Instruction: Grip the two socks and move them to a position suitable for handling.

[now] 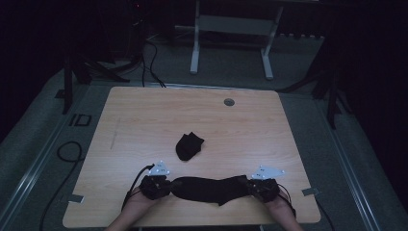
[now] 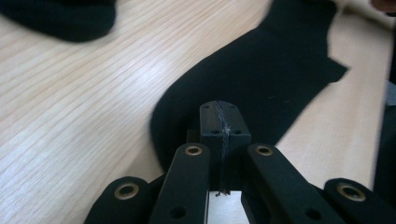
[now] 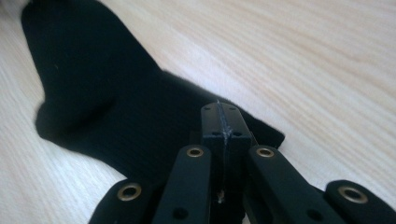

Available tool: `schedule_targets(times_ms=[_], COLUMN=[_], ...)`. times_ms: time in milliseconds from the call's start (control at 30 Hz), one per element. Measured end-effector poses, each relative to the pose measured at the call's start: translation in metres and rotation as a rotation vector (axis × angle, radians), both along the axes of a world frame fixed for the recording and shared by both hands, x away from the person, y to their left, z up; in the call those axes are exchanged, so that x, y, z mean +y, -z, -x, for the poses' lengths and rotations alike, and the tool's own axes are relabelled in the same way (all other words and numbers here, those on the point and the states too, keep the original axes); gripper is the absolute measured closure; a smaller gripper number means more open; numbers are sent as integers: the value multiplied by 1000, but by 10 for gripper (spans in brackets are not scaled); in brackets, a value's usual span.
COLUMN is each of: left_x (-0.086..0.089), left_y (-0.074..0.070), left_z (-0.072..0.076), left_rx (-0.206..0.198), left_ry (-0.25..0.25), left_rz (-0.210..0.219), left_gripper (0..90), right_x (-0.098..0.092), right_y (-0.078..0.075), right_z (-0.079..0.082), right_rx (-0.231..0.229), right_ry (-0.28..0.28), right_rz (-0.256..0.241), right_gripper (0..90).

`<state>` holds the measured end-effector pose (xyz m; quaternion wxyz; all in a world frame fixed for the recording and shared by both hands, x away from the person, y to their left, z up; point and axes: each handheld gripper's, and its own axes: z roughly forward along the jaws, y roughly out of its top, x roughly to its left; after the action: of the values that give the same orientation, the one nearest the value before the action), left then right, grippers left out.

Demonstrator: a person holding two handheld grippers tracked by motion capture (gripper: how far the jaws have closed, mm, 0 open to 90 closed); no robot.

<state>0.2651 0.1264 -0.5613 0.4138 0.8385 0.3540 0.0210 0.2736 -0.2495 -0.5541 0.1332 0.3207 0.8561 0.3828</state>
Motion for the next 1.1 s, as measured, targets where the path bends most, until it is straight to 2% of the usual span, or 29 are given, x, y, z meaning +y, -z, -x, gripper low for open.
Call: schedule_targets(times_ms=[100,167,267,467,667,767,833,967,1000,1033,1100], left_x=[1,2,0,-1,-3,-1,1,7,7,7,8], left_y=[7,9,9,10,10,10,7,-2,-2,-4,-4], left_z=[-4,-5,-2,5,9,8,7,9,9,11,15], left_rx=[14,25,21,37,26,40,34,-6,-6,-22,-55], left_ry=[-7,-14,3,23,40,41,43,66,66,80,87], left_rz=[-25,-12,-23,-3,-12,4,23,69,69,72,56], left_gripper=[900,900,900,900,900,898,892,743,667,667,512], right_x=[0,-2,-4,-10,-11,-10,-9,-7,-7,-6,-2], right_y=[8,10,10,12,11,8,3,-13,-13,-21,-32], right_z=[1,3,8,14,20,20,21,19,19,15,7], right_rx=[22,23,19,24,21,31,23,-6,-6,-22,-52], right_ry=[5,15,14,22,27,26,17,4,4,-1,-6], right_rz=[15,-1,1,-18,-13,-14,-25,-51,-51,-71,-106], right_gripper=[899,899,897,896,882,846,826,749,749,684,598])
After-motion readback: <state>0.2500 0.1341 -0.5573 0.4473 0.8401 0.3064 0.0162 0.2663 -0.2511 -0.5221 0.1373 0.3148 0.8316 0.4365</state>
